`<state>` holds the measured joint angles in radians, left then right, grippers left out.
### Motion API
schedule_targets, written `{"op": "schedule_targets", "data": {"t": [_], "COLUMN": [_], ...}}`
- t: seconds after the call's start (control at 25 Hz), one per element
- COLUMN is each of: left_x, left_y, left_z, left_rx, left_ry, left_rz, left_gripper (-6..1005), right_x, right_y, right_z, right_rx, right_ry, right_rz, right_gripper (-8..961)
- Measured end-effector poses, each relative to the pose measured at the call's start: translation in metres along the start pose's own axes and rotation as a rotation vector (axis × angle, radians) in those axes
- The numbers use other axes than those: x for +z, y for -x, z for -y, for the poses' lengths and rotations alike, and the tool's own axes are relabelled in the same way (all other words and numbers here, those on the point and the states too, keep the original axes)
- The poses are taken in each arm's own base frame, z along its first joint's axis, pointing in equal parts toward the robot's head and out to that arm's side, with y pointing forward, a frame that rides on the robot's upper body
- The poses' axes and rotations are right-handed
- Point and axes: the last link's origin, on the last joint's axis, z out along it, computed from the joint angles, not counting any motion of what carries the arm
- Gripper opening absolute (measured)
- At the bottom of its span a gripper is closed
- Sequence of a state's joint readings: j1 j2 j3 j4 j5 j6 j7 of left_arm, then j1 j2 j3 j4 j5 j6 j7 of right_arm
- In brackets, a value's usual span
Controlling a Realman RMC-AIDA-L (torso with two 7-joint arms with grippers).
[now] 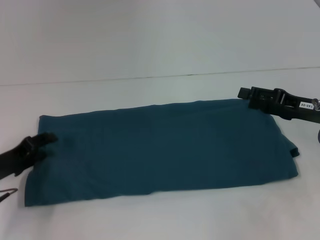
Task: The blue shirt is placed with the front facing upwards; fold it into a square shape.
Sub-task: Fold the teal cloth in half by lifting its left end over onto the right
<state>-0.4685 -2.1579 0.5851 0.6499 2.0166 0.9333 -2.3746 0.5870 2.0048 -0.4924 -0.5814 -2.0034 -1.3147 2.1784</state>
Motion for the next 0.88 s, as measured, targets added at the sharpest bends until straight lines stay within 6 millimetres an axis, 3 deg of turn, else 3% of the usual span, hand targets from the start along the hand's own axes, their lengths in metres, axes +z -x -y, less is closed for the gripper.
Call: {"op": "schedule_targets", "data": {"t": [0.4,0.68,0.88], "left_x": [0.005,-0.012,-0.019], "left_y": [0.006,-0.007,-0.001], "left_z": [0.004,0.0,0.004], "left_rx": [0.009,0.009,-0.023], "left_ry": [-0.034,0.022,0.044], "left_rz": [0.015,-0.014,-0.007], "left_gripper": [656,656,657], "right_x": [-0.001,-0.001,-0.001], "right_y": [-0.001,-0.001,-0.001], "right_z": [0.001,0.001,0.0], "right_rx": [0.006,0.006,0.006], "right_ry": [-0.002,0.0,0.001], "right_rz": [0.001,0.0,0.0], "right_gripper": [704,704,704]}}
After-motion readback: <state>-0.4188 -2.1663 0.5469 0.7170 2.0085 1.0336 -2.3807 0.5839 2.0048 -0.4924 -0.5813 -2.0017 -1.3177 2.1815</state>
